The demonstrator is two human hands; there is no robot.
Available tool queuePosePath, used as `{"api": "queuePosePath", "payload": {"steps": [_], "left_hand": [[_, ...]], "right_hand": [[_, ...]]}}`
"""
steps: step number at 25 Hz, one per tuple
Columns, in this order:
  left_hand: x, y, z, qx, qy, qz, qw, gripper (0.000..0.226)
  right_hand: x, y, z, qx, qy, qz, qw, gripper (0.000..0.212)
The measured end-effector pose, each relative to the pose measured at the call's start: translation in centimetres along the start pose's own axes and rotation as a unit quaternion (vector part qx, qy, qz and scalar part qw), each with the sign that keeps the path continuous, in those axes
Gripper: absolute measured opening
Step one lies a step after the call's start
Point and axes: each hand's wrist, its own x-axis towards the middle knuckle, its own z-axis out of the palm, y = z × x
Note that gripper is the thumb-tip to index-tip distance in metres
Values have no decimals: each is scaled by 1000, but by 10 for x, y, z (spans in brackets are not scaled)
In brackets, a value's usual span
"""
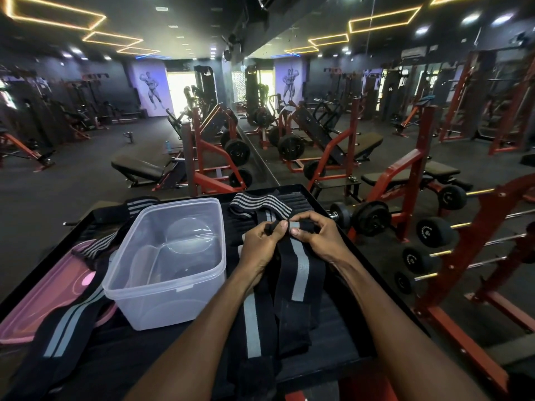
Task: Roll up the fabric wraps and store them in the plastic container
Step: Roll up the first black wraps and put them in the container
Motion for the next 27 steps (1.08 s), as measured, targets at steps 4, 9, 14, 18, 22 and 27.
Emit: {"api": "queuePosePath", "payload": {"steps": [4,9,14,18,22,27], "left_hand": [[2,1,-4,36,17,58,997,13],[-3,11,2,-108,-31,8,994,12],[-6,17,3,-261,-80,-70,959,20],[-13,25,1,-305,-105,-102,941,18],[-13,26,0,-302,-104,-99,942,14],[-8,20,-2,-289,-84,-98,949,14]], "right_hand": [[-3,-1,4,88,-11,91,992,22],[1,1,3,68,-7,101,993,13],[-1,-4,1,145,-20,134,980,15],[-1,-8,2,206,-48,167,963,26],[-2,-8,2,218,-60,170,959,30],[-1,-7,1,174,-55,157,971,31]]}}
